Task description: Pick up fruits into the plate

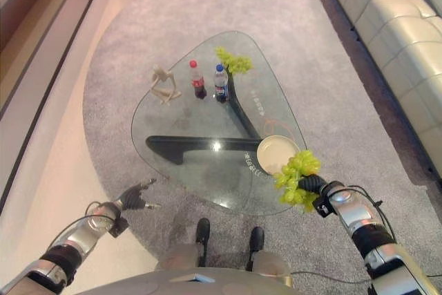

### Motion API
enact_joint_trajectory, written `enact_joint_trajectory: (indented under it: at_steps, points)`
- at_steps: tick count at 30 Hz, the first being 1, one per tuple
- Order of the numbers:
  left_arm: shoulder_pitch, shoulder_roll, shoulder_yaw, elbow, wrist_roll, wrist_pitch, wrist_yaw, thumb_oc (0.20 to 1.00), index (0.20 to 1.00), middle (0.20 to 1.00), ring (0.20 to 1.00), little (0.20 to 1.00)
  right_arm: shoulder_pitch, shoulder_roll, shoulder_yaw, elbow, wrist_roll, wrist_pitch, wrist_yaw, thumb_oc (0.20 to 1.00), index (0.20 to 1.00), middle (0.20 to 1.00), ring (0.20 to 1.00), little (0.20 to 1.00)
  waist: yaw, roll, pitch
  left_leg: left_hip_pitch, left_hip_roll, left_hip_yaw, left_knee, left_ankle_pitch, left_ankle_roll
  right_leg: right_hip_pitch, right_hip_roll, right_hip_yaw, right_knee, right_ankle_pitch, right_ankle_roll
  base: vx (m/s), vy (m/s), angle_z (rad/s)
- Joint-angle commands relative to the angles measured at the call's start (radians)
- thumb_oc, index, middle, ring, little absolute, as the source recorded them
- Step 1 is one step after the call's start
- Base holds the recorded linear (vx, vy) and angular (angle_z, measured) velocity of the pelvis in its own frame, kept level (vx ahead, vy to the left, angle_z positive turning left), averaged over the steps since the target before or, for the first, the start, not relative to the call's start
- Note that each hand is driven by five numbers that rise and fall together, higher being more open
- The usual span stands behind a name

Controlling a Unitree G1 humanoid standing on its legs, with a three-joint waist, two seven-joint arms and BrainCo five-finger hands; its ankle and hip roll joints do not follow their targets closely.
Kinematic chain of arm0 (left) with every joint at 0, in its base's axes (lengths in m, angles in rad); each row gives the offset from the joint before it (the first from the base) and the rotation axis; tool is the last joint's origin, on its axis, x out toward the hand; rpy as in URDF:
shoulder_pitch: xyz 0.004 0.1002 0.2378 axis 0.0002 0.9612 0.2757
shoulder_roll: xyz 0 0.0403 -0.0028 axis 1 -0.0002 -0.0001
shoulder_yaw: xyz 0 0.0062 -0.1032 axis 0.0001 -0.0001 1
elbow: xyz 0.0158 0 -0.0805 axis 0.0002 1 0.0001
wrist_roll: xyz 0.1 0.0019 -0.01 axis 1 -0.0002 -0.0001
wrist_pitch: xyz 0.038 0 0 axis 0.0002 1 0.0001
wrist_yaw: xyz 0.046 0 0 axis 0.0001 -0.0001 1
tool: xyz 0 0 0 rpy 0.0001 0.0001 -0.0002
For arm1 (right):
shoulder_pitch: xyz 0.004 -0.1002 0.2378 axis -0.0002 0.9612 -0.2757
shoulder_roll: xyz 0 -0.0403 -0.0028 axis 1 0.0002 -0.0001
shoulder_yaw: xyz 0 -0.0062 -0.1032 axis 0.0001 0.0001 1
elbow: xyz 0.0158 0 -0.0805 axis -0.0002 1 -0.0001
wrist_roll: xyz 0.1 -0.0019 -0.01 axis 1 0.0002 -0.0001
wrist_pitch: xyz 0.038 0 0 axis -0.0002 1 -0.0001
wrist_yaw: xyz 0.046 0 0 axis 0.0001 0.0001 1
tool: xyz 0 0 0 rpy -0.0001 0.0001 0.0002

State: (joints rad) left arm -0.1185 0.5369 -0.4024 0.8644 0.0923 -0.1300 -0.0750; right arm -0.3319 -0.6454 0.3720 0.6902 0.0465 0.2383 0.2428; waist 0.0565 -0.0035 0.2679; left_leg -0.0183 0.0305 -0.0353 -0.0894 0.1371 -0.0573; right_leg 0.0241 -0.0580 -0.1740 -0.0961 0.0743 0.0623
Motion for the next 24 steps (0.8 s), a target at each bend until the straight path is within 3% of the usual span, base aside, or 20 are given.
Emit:
enact_joint_trajectory:
  at_steps: [1, 5, 12, 24]
  points:
    - [-0.118, -0.032, -0.038, 0.105, -0.087, 0.009, 0.055, 1.000, 1.000, 1.000, 1.000, 1.000, -0.197, -0.040, 0.037, 0.065, -0.064, -0.044, -0.112, 0.200, 0.200, 0.200, 0.200, 0.200, 0.049, -0.011, 0.075, 0.025, -0.012, 0.016, 0.067, -0.197, 0.013, -0.006, -0.058, -0.007, 0.081, -0.088, 0.060, -0.09, -0.052, 0.16]
    - [-0.148, -0.078, -0.080, 0.231, -0.067, -0.020, 0.092, 1.000, 1.000, 1.000, 1.000, 1.000, -0.326, -0.051, 0.038, 0.243, -0.070, -0.052, -0.220, 0.200, 0.200, 0.200, 0.200, 0.200, 0.070, 0.008, 0.145, -0.046, -0.027, -0.021, 0.094, -0.191, 0.025, -0.062, -0.057, -0.011, 0.108, -0.086, 0.054, -0.11, -0.068, 0.24]
    - [-0.188, -0.095, -0.132, 0.211, -0.153, -0.043, 0.131, 1.000, 1.000, 1.000, 1.000, 1.000, -0.460, -0.099, 0.017, 0.358, -0.020, -0.064, -0.359, 0.200, 0.200, 0.200, 0.200, 0.200, 0.073, 0.062, 0.234, -0.126, -0.061, -0.058, 0.108, -0.171, 0.033, -0.152, -0.068, -0.025, 0.138, -0.077, 0.044, -0.07, -0.002, 0.15]
    - [-0.236, -0.124, -0.177, 0.084, -0.223, -0.016, 0.185, 1.000, 1.000, 1.000, 1.000, 1.000, -0.592, -0.098, 0.062, 0.416, -0.005, -0.038, -0.382, 0.200, 0.200, 0.200, 0.200, 0.200, 0.058, 0.113, 0.252, -0.267, -0.076, -0.048, 0.145, -0.149, 0.031, -0.314, -0.080, -0.028, 0.185, -0.072, 0.027, -0.02, 0.043, -0.02]
